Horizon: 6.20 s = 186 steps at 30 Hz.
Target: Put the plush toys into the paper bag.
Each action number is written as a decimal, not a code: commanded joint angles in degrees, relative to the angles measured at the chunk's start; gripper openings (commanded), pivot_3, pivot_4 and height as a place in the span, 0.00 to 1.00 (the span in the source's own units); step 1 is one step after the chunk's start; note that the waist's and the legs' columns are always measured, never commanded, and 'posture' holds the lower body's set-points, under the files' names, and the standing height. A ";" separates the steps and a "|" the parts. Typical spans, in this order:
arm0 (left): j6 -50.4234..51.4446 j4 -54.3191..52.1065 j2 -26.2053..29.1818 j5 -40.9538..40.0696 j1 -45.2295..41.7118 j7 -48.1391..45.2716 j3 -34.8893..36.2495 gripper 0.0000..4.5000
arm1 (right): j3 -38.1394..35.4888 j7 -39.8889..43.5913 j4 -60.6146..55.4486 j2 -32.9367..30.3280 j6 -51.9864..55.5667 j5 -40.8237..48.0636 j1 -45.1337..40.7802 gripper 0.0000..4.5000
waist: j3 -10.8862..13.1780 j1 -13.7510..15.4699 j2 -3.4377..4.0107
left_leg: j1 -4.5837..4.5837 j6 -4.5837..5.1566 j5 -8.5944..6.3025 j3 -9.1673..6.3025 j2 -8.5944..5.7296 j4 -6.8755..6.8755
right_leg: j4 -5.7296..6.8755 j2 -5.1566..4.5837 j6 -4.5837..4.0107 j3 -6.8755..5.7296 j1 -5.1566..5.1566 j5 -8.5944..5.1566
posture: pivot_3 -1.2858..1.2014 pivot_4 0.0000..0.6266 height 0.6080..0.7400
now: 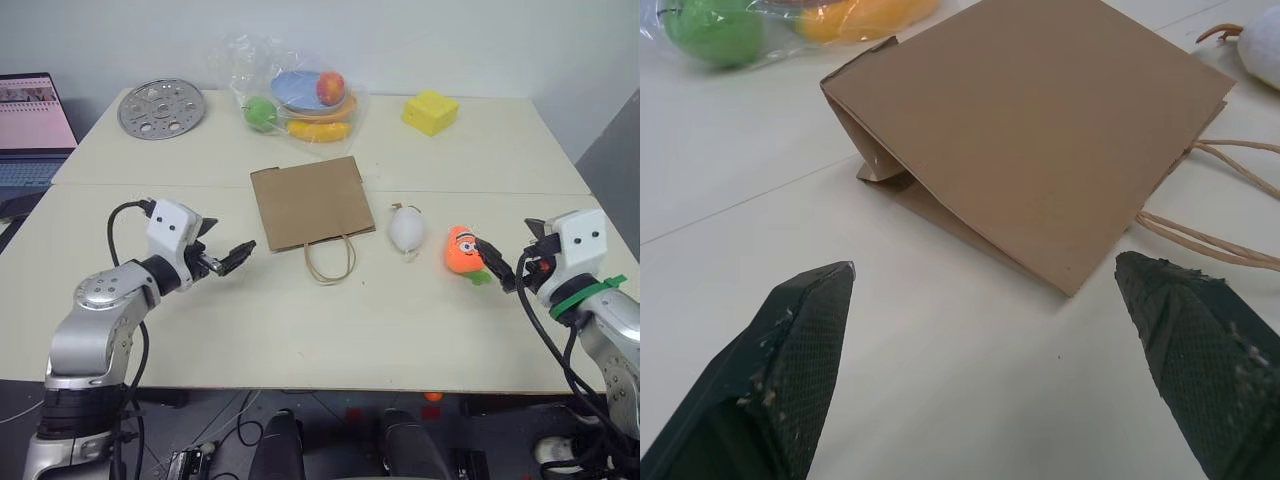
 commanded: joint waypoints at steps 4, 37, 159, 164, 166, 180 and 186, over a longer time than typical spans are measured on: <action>0.63 -0.05 0.95 -3.62 -3.34 -3.16 1.18 0.99 | 0.28 -3.42 0.99 0.99 -3.77 -2.65 -1.71 1.00 | 0.00 -0.01 0.00 | 0.00 0.00 0.01 0.03 0.00 0.02 | -0.03 0.00 0.01 0.02 0.02 -0.01 | 0.52 0.24 1.00; -35.32 10.51 3.73 10.48 -8.19 -27.26 -18.65 0.99 | 5.98 19.28 1.44 -11.34 -3.83 12.97 -8.07 1.00 | 0.00 0.24 0.00 | -0.01 0.01 0.01 0.03 0.00 0.03 | -0.20 0.01 0.01 0.01 0.07 0.00 | 0.52 0.24 1.00; -10.45 23.27 -10.54 -9.72 -37.65 -15.03 -1.60 0.00 | 29.70 -2.02 52.83 35.58 -18.14 -12.92 -34.30 0.01 | -0.01 -0.56 -0.02 | -0.04 -0.13 0.10 -0.24 0.02 -0.01 | 0.32 0.14 0.04 -0.11 -0.11 0.21 | 0.52 0.24 1.00; -10.53 23.08 -10.15 -9.42 -37.59 -16.52 -2.38 0.00 | 29.10 -1.21 47.44 34.41 -17.31 -12.32 -34.18 0.14 | -0.01 -0.55 -0.02 | -0.04 -0.13 0.10 -0.24 0.02 -0.01 | 0.31 0.13 0.04 -0.12 -0.11 0.21 | 0.52 0.24 1.00; -10.68 22.77 -10.06 -9.04 -37.23 -17.04 -2.91 0.00 | 27.95 -1.24 42.56 33.62 -15.11 -11.12 -33.91 0.29 | -0.01 -0.47 -0.01 | -0.05 -0.13 0.10 -0.24 0.02 -0.01 | 0.31 0.13 0.04 -0.12 -0.13 0.21 | 0.52 0.24 1.00; -10.14 21.72 -9.76 -8.88 -35.34 -17.81 -3.48 0.00 | 12.96 -4.29 -3.36 13.76 11.64 -6.37 -19.62 0.99 | -0.01 0.98 -0.02 | -0.18 -0.13 0.09 -0.24 -0.01 -0.04 | 0.15 0.09 0.05 -0.13 -0.14 0.20 | 0.52 0.24 1.00; -9.92 21.99 -9.31 -9.09 -35.28 -18.29 -3.63 0.00 | 6.73 -11.22 -6.69 12.57 14.77 -10.08 -8.39 0.99 | -0.02 0.34 -0.02 | -0.11 -0.12 0.09 -0.18 0.01 -0.05 | 0.18 0.11 0.00 -0.08 -0.16 0.17 | 0.52 0.24 1.00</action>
